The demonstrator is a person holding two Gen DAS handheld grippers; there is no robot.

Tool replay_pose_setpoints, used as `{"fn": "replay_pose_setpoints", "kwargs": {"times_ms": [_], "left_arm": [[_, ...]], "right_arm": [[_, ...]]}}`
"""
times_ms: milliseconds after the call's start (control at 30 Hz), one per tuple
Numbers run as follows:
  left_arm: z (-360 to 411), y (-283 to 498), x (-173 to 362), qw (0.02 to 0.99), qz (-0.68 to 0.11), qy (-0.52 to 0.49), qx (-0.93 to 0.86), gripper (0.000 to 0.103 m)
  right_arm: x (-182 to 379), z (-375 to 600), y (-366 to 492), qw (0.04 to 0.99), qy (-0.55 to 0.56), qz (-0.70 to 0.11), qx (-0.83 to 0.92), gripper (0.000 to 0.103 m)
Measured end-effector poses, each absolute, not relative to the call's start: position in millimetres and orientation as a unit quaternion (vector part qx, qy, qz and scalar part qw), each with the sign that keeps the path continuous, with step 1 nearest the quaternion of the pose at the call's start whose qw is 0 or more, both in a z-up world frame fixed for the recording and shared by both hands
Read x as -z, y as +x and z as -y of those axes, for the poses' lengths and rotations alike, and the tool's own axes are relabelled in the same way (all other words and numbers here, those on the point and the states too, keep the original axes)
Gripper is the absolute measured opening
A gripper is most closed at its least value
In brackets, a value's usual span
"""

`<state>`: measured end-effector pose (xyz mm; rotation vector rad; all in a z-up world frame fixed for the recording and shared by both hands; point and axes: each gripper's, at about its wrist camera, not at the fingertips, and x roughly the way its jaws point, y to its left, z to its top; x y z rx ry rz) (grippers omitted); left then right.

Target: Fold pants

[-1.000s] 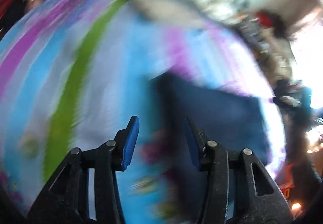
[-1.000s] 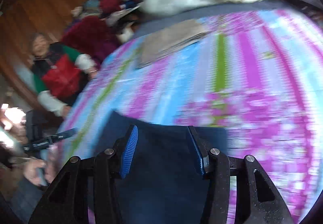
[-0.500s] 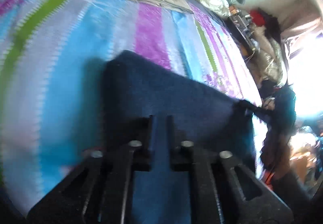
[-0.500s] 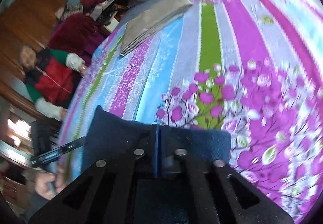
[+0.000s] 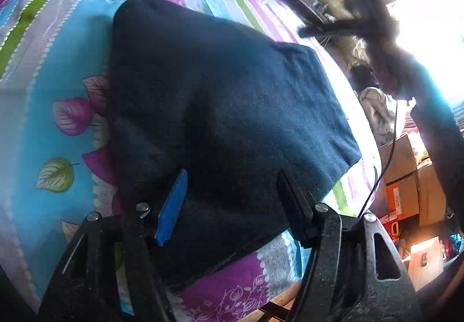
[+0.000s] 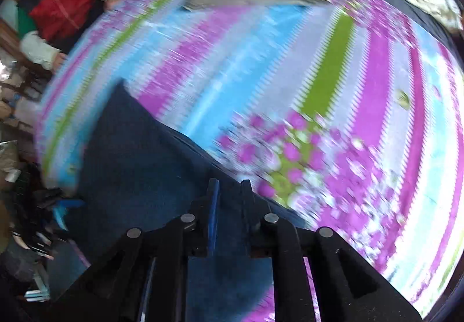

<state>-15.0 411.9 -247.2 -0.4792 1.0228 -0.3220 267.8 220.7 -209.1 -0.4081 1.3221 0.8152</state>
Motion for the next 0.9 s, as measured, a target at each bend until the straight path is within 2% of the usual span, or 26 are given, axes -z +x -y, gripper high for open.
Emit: {"fn": "replay_pose_setpoints", "kwargs": {"times_ms": [33, 100, 167, 200, 300, 333, 433, 467, 533, 600, 700, 833, 900], "left_arm": [[-411, -11, 249, 0.831, -0.482, -0.229, 0.153, 0.064], [-414, -8, 255, 0.829, -0.48, -0.24, 0.16, 0.064], [-420, -14, 252, 0.827, -0.477, -0.252, 0.158, 0.064], [-424, -15, 252, 0.826, -0.474, -0.261, 0.156, 0.064], [-437, -30, 246, 0.829, -0.467, -0.268, 0.149, 0.064], [-435, -30, 244, 0.83, -0.468, -0.267, 0.148, 0.064], [-423, -31, 242, 0.833, -0.468, -0.26, 0.139, 0.065], [-421, -31, 240, 0.833, -0.469, -0.262, 0.137, 0.065], [-422, -31, 236, 0.831, -0.47, -0.266, 0.129, 0.065], [-419, -36, 226, 0.844, -0.471, -0.24, 0.094, 0.065], [-402, -49, 205, 0.872, -0.466, -0.145, 0.04, 0.065], [-376, -48, 226, 0.856, -0.513, -0.069, 0.015, 0.065], [-379, -50, 232, 0.856, -0.51, -0.079, 0.005, 0.065]], "right_arm": [[241, -215, 270, 0.676, -0.199, -0.622, -0.341, 0.015], [247, -200, 279, 0.681, -0.152, -0.633, -0.337, 0.014], [220, -186, 276, 0.704, -0.14, -0.61, -0.335, 0.016], [203, -178, 267, 0.716, -0.147, -0.594, -0.335, 0.023], [171, -144, 222, 0.729, -0.15, -0.568, -0.351, 0.024], [176, -137, 202, 0.72, -0.161, -0.575, -0.353, 0.025], [242, -135, 146, 0.649, -0.21, -0.635, -0.364, 0.027], [260, -135, 139, 0.659, -0.207, -0.632, -0.353, 0.029], [253, -126, 146, 0.683, -0.16, -0.631, -0.331, 0.03], [228, -119, 141, 0.722, -0.157, -0.602, -0.303, 0.032], [196, -130, 105, 0.752, -0.143, -0.554, -0.326, 0.034], [241, -166, 66, 0.724, -0.191, -0.565, -0.347, 0.038], [232, -166, 66, 0.729, -0.197, -0.56, -0.342, 0.039]]}}
